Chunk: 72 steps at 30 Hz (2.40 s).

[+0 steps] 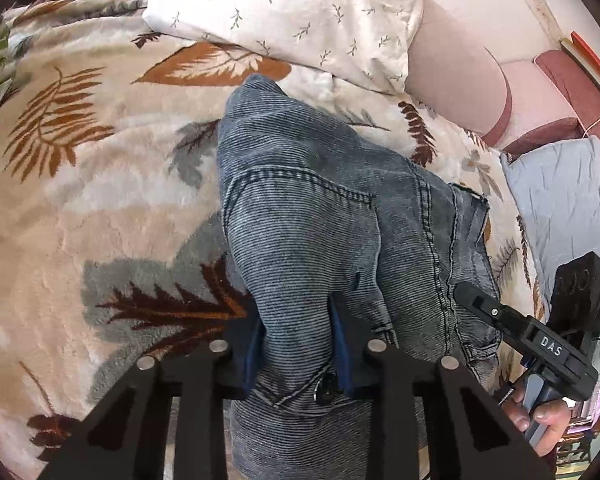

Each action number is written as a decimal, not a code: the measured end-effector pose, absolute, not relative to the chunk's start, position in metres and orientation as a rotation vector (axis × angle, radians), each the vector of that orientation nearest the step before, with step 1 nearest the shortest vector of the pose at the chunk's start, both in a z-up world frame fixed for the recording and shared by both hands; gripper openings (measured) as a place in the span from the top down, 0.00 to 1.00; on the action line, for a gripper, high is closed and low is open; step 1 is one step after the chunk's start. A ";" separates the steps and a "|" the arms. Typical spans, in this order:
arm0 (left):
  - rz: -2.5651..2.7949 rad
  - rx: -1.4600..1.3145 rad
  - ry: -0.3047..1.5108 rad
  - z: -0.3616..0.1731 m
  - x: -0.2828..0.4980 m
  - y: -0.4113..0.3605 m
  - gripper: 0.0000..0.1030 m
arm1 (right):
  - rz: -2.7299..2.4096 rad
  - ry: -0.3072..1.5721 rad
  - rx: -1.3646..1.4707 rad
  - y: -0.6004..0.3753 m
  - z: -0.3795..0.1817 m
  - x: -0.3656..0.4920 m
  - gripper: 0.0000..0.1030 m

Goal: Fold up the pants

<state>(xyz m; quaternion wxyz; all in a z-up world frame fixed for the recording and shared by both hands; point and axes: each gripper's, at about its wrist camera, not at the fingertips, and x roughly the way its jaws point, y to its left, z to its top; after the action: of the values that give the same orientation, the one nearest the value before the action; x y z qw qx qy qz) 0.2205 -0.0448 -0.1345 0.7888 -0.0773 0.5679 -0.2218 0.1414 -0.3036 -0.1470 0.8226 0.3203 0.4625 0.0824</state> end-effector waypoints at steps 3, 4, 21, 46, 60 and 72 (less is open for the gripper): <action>-0.472 -0.178 1.232 -0.139 0.220 -0.036 0.61 | 0.155 1.023 0.679 -0.305 -0.152 0.144 0.62; -0.466 -0.188 1.233 -0.140 0.220 -0.033 0.57 | 0.151 1.044 0.691 -0.308 -0.157 0.145 0.60; -0.535 -0.143 1.187 -0.155 0.226 -0.046 0.28 | 0.338 1.044 0.760 -0.291 -0.171 0.153 0.15; -0.597 -0.181 0.979 -0.064 0.170 0.001 0.76 | 0.410 0.887 0.747 -0.264 -0.101 0.124 0.75; -0.444 -0.130 0.893 -0.034 0.164 0.034 0.76 | 0.449 0.789 0.725 -0.217 -0.078 0.127 0.75; -0.432 -0.095 1.001 -0.105 0.225 0.003 0.76 | 0.356 0.859 0.707 -0.234 -0.127 0.172 0.75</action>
<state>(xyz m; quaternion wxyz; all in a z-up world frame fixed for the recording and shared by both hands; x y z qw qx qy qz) 0.2253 0.0032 -0.1046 0.8540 -0.0451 0.4760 -0.2052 0.1722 -0.2344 -0.1274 0.8342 0.3339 0.4053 0.1682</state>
